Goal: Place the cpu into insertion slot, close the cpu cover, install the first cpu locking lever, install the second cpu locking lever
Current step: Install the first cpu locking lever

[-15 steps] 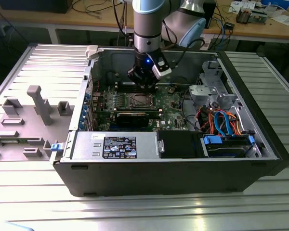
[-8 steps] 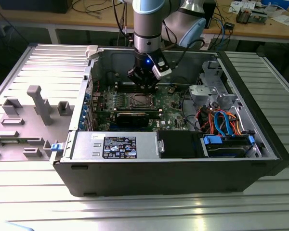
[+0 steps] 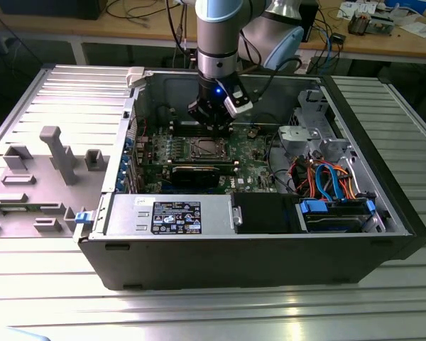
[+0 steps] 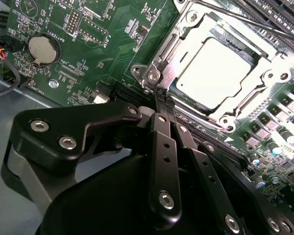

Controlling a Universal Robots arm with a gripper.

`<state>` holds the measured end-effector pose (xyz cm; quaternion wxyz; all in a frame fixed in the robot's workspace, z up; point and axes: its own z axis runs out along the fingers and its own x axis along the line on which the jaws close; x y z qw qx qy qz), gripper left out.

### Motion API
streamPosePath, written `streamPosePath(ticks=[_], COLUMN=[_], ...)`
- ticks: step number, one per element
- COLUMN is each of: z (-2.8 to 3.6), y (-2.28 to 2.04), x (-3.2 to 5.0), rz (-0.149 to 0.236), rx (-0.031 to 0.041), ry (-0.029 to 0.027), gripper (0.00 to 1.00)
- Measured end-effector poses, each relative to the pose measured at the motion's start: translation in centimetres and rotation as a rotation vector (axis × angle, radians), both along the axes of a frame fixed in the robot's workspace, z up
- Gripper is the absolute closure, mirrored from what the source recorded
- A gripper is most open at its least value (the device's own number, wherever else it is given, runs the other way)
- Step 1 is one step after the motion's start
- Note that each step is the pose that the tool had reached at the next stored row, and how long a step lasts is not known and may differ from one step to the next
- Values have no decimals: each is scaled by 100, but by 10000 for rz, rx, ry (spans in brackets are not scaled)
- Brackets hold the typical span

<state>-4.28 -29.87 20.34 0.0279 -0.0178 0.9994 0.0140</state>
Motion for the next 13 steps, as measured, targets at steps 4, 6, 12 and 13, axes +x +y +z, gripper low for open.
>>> streamPosePath(ticks=[4,6,12,13], z=[12,13,8,4], y=[1,1,0,0], x=[1,1,0,0], rz=[0,0,0,0], rx=[4,4,-3,-6], ry=[-3,-3,1,1], gripper=[89,89,89,89])
